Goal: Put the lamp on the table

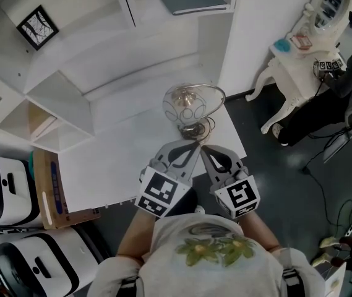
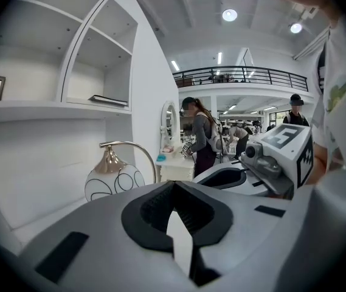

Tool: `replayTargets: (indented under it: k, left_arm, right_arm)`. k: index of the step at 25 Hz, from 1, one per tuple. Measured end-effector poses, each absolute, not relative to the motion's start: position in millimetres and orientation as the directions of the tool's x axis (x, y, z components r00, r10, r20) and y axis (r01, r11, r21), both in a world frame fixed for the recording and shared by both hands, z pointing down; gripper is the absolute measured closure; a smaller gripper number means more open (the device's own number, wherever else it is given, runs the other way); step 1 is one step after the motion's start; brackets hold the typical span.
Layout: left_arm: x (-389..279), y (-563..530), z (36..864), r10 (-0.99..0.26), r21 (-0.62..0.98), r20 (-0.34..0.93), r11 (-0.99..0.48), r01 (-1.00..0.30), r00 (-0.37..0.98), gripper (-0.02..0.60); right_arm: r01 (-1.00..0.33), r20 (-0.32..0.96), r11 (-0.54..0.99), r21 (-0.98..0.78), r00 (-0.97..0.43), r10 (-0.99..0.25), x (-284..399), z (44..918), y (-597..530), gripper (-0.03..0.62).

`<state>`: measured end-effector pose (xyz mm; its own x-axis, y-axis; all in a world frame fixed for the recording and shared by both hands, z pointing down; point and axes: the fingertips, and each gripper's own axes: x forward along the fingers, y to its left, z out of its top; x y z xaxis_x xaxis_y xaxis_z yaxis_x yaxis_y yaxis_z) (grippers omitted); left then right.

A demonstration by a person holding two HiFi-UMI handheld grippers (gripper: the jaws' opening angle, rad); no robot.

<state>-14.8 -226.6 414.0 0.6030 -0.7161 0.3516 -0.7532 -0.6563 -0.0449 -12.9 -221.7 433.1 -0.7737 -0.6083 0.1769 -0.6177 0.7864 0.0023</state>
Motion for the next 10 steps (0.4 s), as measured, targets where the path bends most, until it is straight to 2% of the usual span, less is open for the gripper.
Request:
replayTargets:
  k: [10]
  left_arm:
    - [1.6,-193.0,424.6,-0.698,-0.033,0.37,-0.669,-0.742,0.613,0.552]
  right_arm:
    - [-0.642,0.165,0.764,0.067,-0.748,-0.643,8.4,431.0,-193.5,0.563]
